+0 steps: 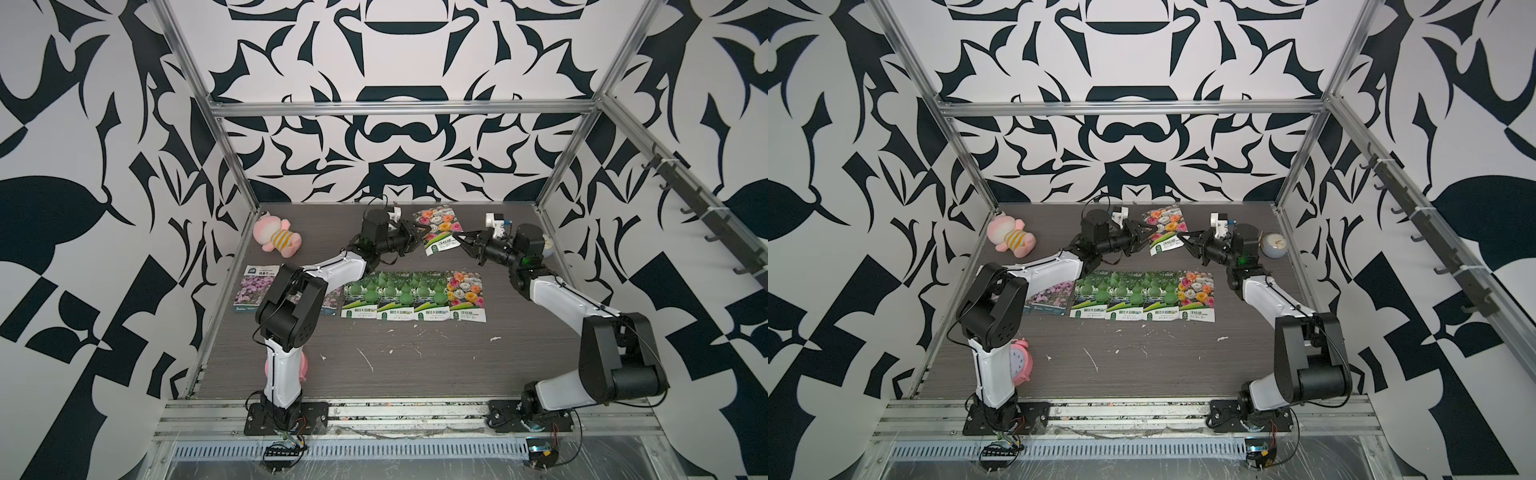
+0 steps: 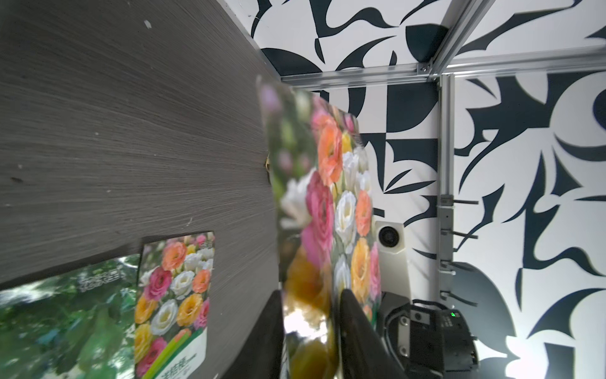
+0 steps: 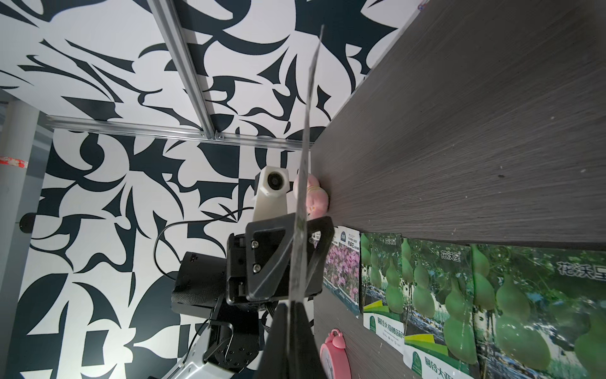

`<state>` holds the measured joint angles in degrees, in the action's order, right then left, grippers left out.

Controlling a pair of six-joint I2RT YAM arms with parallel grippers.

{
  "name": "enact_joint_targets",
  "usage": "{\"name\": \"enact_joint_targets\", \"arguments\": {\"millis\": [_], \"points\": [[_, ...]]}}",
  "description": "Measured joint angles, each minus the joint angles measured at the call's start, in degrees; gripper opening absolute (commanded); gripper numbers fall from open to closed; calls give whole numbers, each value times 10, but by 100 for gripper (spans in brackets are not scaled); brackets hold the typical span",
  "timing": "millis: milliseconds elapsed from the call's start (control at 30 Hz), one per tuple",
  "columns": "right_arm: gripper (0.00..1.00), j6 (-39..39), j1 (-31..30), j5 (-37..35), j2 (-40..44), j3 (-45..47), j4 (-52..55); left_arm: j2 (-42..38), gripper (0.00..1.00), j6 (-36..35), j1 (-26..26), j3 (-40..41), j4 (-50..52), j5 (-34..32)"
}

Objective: Arrange the seed packets in a row
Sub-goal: Place the seed packet at the center of the board.

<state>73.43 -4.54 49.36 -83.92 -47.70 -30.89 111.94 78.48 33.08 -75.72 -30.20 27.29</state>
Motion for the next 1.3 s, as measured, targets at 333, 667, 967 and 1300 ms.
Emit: {"name": "enact_joint_targets", "arguments": {"millis": [333,667,967,1300], "points": [[62,-85,20,-17,16,-13,151,-16,0,-35,4,8,29,-11],[78,-258,139,-102,162,-92,443,-67,0,-166,48,17,174,-38],[99,-346,134,-188,285,-165,586,6,0,-203,177,-78,238,-55],[99,-382,134,-257,306,-184,651,167,0,-134,259,-181,200,-151]]}}
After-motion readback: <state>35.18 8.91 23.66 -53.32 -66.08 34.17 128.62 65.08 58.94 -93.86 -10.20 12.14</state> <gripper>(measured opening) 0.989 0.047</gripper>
